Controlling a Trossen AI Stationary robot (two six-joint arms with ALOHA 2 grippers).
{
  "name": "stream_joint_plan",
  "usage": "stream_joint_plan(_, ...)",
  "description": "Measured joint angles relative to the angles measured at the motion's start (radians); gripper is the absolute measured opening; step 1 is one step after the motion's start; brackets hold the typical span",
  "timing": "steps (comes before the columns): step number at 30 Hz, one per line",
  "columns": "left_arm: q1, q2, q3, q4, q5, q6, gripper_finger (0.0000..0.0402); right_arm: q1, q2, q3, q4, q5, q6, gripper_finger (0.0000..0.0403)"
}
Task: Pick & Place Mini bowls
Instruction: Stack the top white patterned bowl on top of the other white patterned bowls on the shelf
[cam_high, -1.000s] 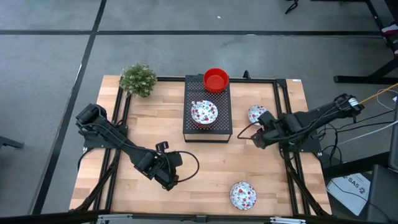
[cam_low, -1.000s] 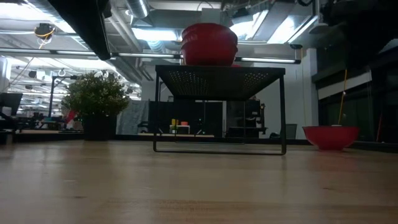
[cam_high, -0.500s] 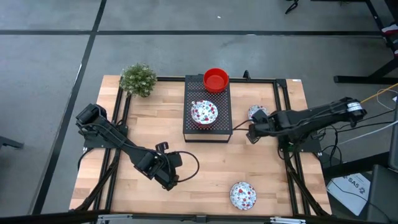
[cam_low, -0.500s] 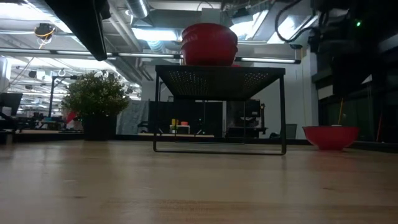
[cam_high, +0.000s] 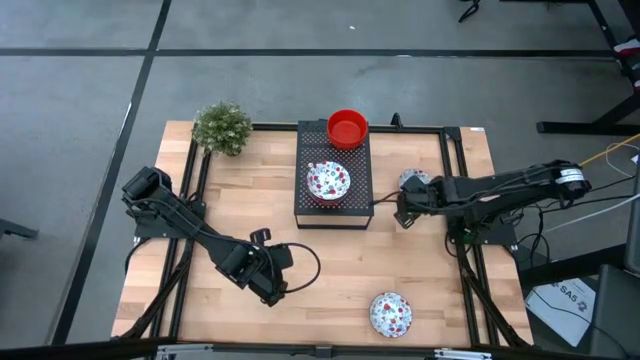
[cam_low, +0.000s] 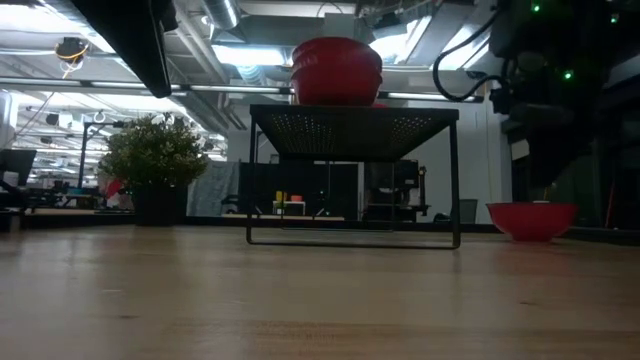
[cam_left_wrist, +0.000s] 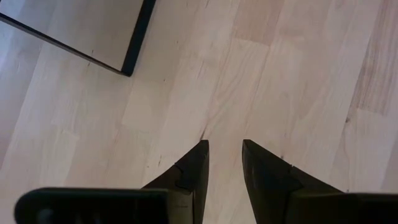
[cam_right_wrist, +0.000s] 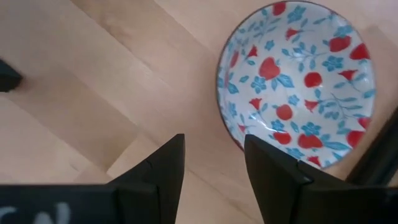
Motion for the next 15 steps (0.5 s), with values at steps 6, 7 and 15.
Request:
stream_joint_plan(6,0.000,0.000,0.000,0.000,0.000,0.000,0.0090,-0.041,0.000,-0.014,0.039,0.006,-0.041,0.0166)
stream_joint_plan(7,0.000,0.000,0.000,0.000,0.000,0.000,0.0090,-0.051,0.000,-0.014,0.045,0.005,-0.055,0.0166)
stream_joint_plan(15,0.000,0.000,0.000,0.000,-0.003,0.000,0.0090,-0.126,0.025,-0.014,0.059,-0.022,-0.107,0.0166)
